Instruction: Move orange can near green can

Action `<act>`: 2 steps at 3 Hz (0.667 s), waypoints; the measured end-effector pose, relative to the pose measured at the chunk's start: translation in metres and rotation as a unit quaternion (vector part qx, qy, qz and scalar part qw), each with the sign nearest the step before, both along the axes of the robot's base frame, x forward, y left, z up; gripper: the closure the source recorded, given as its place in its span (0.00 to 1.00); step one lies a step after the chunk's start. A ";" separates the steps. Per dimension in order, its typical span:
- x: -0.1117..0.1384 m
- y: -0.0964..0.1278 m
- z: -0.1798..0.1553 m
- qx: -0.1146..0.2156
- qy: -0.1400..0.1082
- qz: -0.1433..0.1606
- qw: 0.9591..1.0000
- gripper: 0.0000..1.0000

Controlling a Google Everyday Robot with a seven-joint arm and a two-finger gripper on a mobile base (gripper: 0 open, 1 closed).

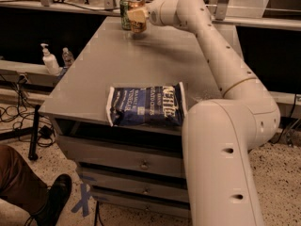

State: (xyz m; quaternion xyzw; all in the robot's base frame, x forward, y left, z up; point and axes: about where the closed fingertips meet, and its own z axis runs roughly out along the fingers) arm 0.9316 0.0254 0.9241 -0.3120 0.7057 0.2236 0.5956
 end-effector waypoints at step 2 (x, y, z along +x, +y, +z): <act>0.011 0.001 -0.015 0.002 0.030 -0.007 1.000 0.82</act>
Offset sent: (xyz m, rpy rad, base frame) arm 0.0293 -0.0127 -0.0164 -0.0036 0.0926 -0.0462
